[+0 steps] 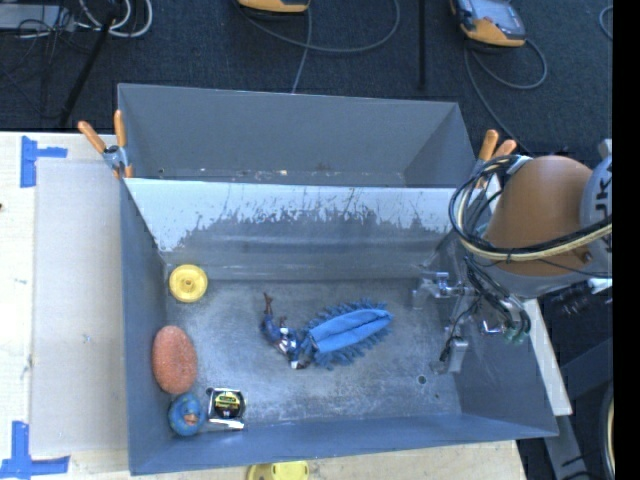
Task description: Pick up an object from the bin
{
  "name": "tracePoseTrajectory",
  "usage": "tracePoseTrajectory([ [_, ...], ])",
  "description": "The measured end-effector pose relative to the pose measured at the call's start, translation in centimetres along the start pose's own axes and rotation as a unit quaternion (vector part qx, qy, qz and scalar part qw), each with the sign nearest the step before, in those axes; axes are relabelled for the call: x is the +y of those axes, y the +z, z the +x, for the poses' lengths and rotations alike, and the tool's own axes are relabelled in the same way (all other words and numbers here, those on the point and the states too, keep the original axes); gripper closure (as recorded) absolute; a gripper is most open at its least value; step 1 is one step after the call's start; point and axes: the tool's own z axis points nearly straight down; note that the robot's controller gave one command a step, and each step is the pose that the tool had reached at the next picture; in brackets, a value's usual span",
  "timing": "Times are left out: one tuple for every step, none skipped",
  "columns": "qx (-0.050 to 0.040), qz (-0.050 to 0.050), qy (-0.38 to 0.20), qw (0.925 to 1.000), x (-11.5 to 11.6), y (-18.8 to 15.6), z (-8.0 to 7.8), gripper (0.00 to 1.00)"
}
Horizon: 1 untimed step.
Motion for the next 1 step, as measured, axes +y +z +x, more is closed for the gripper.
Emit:
tracePoseTrajectory([
  [-0.0036,0.001,-0.001,1.0000,0.03,-0.45,-0.17,0.00],
])
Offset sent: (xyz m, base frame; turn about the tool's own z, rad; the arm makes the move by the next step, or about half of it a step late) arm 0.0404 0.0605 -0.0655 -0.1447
